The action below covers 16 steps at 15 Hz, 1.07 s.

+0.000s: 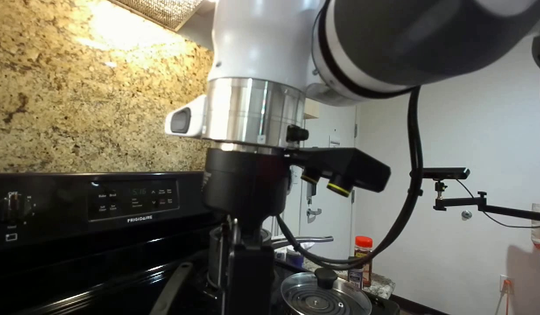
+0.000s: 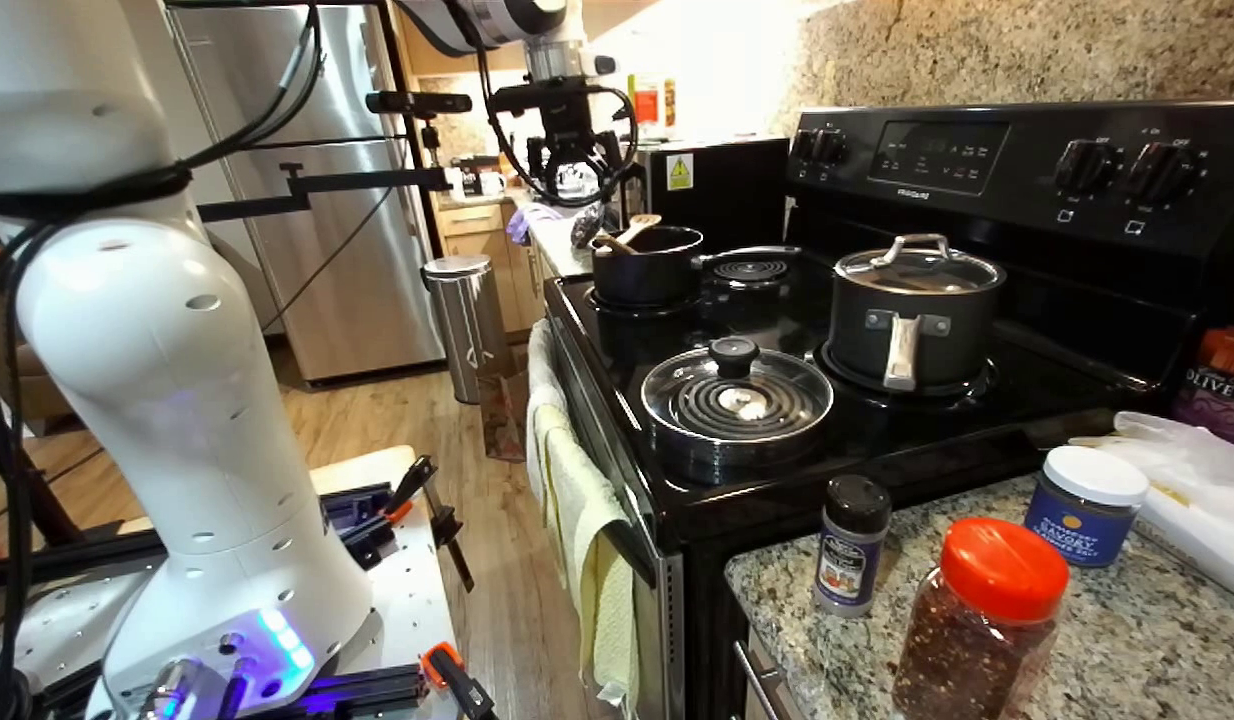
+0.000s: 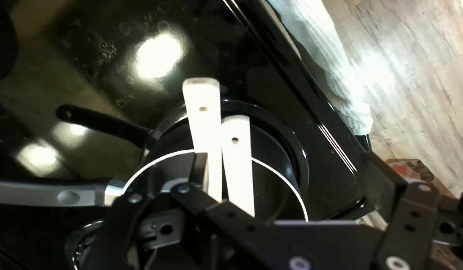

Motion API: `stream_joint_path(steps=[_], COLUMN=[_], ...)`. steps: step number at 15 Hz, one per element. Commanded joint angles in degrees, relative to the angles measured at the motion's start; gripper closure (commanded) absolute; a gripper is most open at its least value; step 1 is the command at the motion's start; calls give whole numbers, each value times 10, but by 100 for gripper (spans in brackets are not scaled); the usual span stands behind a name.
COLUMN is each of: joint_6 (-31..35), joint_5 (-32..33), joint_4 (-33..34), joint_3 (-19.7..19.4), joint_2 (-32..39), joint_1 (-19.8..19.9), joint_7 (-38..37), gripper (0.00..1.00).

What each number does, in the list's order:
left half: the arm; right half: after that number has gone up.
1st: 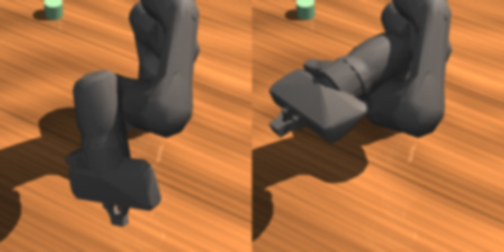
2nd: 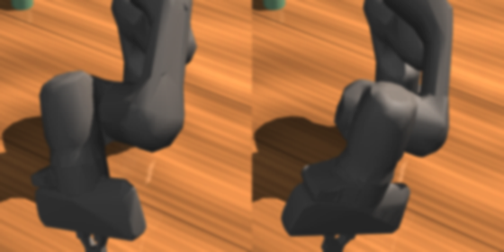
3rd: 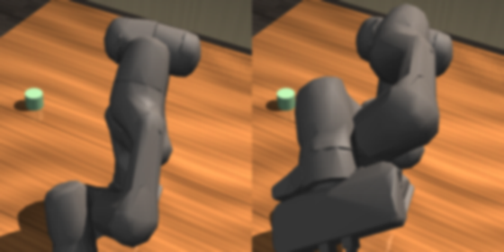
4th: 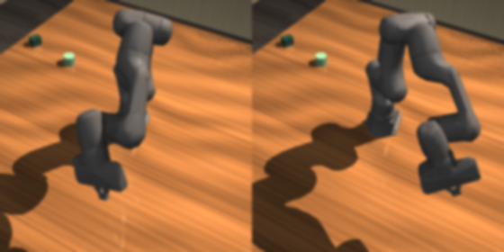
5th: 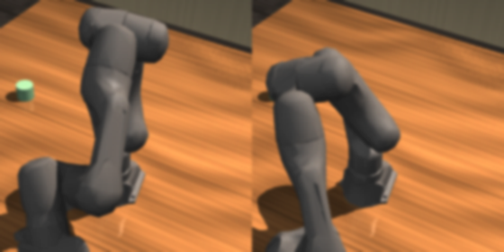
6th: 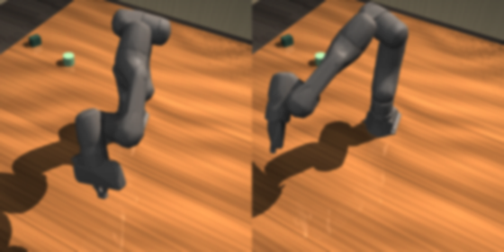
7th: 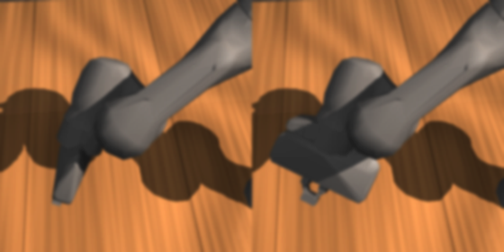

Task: Pick up the cooking stick from the pot and put it on the stove

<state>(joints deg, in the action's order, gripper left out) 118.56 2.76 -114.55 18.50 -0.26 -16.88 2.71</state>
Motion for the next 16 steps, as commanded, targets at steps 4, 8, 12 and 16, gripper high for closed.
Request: stream_joint_path(steps=[4, 8, 12, 16], joint_6=[-6, 7, 2, -3], joint_5=[-5, 4, 26, 32], joint_4=[112, 162, 215, 258], joint_3=[2, 4, -3, -10], joint_2=[114, 178, 229, 265], joint_1=[-12, -22, -34, -38], joint_7=[85, 104, 101, 101], gripper=[0, 0, 0, 0])
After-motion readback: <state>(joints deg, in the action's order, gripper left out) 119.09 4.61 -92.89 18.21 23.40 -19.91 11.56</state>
